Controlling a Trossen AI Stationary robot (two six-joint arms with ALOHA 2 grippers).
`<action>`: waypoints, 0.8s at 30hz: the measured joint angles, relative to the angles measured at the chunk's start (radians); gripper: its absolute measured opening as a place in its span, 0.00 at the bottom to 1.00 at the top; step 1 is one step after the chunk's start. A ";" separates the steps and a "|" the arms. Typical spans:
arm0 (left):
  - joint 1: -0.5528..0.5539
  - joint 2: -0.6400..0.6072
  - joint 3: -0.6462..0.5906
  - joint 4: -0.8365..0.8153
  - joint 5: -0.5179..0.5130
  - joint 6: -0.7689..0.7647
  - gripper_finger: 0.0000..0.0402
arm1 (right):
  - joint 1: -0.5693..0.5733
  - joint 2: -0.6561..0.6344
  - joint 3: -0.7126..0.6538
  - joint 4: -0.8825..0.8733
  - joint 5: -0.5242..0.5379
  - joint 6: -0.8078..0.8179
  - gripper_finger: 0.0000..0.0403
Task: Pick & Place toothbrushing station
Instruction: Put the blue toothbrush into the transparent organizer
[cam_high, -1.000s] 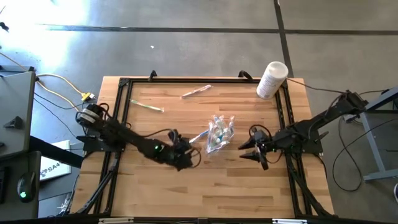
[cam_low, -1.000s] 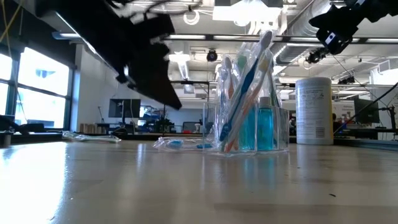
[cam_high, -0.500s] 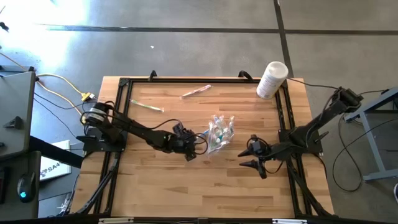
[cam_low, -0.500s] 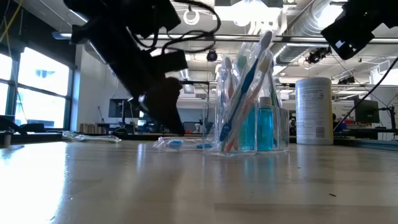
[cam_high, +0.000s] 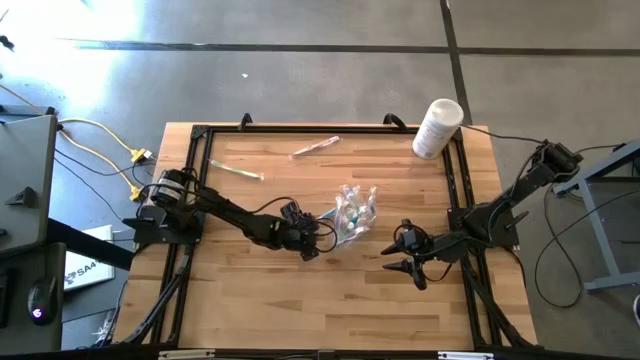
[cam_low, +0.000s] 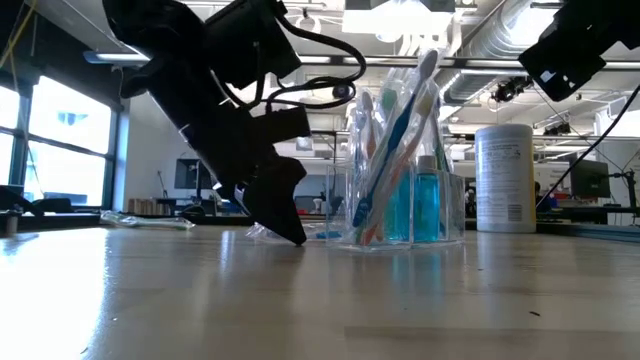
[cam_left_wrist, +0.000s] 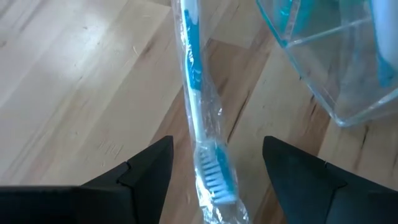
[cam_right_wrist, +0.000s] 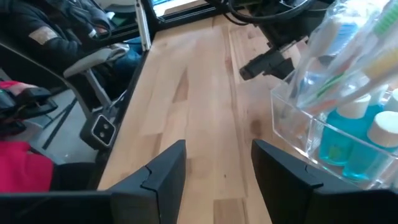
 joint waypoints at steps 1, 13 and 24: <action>0.000 0.001 0.000 -0.002 0.001 0.000 0.59 | 0.002 0.000 0.000 0.000 -0.005 0.001 0.43; 0.001 0.004 0.000 -0.045 0.108 -0.066 0.06 | 0.042 0.000 0.000 -0.001 -0.007 0.023 0.43; -0.079 -0.118 0.043 -0.469 0.040 -0.327 0.02 | 0.078 0.003 0.000 -0.001 -0.006 0.023 0.43</action>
